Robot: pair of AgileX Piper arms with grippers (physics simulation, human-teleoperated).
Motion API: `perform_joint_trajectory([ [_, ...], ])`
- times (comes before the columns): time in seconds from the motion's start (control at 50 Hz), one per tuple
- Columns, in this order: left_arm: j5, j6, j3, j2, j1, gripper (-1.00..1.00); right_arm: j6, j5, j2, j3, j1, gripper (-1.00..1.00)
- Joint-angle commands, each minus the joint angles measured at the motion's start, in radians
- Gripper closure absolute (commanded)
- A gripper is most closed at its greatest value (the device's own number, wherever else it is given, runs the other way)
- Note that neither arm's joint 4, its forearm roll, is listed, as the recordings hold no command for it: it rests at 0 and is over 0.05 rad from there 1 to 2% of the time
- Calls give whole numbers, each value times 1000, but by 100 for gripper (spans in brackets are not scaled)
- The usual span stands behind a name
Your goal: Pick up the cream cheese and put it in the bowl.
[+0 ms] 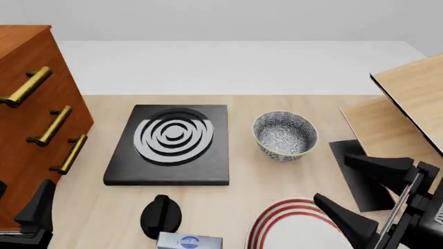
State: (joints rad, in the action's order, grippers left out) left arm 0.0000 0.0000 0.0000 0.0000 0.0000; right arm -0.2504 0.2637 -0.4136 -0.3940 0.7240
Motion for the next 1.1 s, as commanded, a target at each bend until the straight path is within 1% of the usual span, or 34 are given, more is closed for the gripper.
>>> perform_joint_trajectory([
  [0.02,0,0,0,0,0,-100,-25,3,-171,-74,177,-100],
  [0.04,0,0,0,0,0,-100,-30,0,-194,-79,198,-100],
  [0.1,0,0,0,0,0,-100,-30,-4,-219,-85,212,-100],
  [0.12,0,0,0,0,0,-100,-31,-10,-246,-90,233,-100],
  [0.18,0,0,0,0,0,-100,-29,-16,-276,-97,252,-100],
  [0.2,0,0,0,0,0,-100,-27,-23,-298,-102,271,-100],
  [0.26,0,0,0,0,0,-100,-42,-35,-343,-108,288,-100],
  [0.38,0,0,0,0,0,-100,-48,-44,-401,-128,314,-100],
  [0.46,0,0,0,0,0,-100,-54,-51,-467,-145,339,-100],
  [0.5,0,0,0,0,0,-100,-40,-53,-488,-160,346,-100],
  [0.52,0,0,0,0,0,-100,-51,-57,-509,-161,351,-100],
  [0.56,0,0,0,0,0,-100,-44,-62,-546,-175,375,-100],
  [0.6,0,0,0,0,0,-100,-51,-65,-575,-184,388,-100],
  [0.66,0,0,0,0,0,-100,-51,-66,-603,-199,395,-100],
  [0.72,0,0,0,0,0,-100,-46,-61,-650,-226,421,-100],
  [0.78,0,0,0,0,0,-100,-45,-55,-681,-245,433,-100],
  [0.84,0,0,0,0,0,-100,-33,-48,-698,-261,442,-100],
  [0.88,0,0,0,0,0,-100,-42,-46,-713,-267,439,-100],
  [1.06,0,0,0,0,0,-100,-17,-37,-782,-308,460,-100],
  [1.1,0,0,0,0,0,-100,-23,-39,-802,-312,455,-100],
])
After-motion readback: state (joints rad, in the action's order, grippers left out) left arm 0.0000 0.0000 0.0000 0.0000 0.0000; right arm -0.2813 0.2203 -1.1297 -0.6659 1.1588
